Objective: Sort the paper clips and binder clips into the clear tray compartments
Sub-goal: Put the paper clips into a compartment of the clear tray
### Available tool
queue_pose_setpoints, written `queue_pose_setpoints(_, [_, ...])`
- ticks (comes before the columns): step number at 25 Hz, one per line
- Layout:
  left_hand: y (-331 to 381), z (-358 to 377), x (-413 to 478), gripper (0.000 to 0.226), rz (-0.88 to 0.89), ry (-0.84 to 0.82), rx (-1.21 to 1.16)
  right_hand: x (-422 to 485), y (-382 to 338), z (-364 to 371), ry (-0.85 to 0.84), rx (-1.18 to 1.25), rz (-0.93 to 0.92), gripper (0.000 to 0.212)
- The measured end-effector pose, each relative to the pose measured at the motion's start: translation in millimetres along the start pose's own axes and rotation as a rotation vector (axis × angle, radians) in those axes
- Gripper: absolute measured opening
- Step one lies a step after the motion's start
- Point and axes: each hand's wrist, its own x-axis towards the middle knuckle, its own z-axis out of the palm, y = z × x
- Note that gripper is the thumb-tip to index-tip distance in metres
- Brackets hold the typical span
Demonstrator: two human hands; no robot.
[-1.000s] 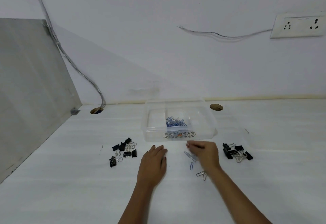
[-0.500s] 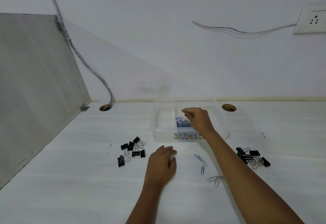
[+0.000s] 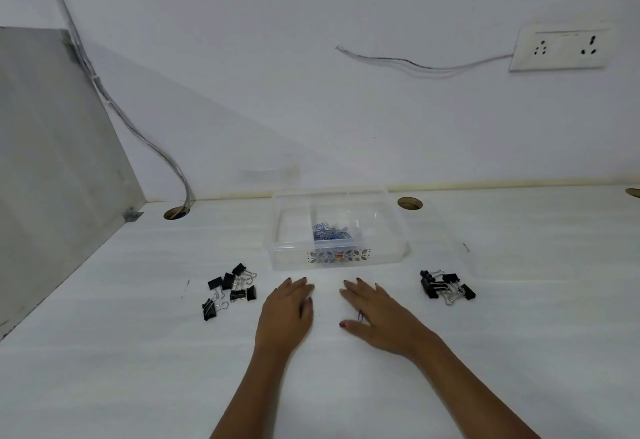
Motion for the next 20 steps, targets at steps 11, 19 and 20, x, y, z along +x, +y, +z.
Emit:
queue_pose_setpoints(11, [3, -2, -4, 0.044, -0.029, -0.015, 0.017, -42, 25, 10, 0.374, -0.088, -0.16, 0.031])
queue_pose_setpoints(19, [5, -1, -3, 0.048, -0.046, -0.017, 0.019, -25, 23, 6, 0.538, 0.047, -0.074, 0.014])
queue_pose_setpoints(20, [4, -1, -3, 0.051, -0.04, -0.012, 0.024, -20, 22, 5, 0.598, 0.142, -0.024, 0.014])
